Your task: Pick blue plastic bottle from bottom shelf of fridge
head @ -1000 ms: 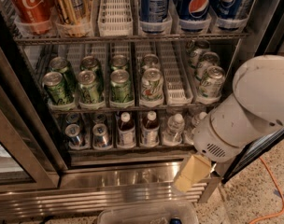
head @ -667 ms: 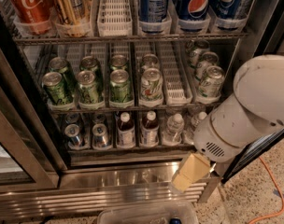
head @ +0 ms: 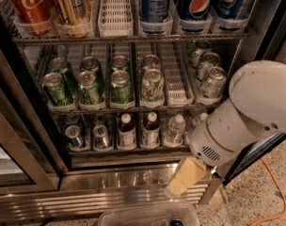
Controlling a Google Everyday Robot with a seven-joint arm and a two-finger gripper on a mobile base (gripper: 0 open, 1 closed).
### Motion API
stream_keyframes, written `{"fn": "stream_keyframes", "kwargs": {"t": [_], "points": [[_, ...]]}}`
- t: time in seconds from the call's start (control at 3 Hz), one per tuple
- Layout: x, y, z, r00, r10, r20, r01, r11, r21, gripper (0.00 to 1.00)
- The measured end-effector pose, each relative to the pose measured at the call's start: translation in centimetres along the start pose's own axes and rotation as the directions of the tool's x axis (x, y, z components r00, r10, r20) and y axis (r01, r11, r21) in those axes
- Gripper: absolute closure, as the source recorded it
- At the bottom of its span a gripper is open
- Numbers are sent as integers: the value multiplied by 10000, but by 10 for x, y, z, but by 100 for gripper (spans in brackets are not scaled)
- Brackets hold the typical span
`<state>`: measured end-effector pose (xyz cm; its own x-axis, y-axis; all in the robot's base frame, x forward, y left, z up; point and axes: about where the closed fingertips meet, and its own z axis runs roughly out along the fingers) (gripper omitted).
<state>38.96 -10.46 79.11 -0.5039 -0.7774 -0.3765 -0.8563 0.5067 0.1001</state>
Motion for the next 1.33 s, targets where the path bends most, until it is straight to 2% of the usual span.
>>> {"fn": "stream_keyframes", "kwargs": {"t": [0.33,0.67,1.0,1.33], "points": [[-5,20,44,9986,330,401,-291,9949,-963,0],[-9,39,102,9911,1181,617,-1072,9819,-1562,0],[-10,46,137,9667,2436,786,-2341,9656,-1134,0],[-10,21,141,9371,3176,1449,-3251,9452,307,0]]}}
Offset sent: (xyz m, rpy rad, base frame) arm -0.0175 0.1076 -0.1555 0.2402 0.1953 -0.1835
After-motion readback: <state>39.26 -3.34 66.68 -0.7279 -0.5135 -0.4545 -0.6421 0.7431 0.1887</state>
